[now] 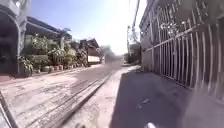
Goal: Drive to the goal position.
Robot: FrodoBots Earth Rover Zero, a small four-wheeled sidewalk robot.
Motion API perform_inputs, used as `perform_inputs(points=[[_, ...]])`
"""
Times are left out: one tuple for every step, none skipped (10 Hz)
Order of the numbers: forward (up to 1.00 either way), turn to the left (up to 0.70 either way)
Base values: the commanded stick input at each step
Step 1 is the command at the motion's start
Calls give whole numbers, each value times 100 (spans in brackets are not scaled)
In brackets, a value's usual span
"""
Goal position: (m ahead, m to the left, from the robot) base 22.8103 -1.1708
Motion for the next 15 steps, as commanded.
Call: perform_inputs(points=[[70, 0], [70, 0], [70, 0], [70, 0], [70, 0], [85, 0], [85, 0], [85, 0], [85, 0], [85, 0], [85, 0], [85, 0], [85, 0], [85, 0], [85, 0]])
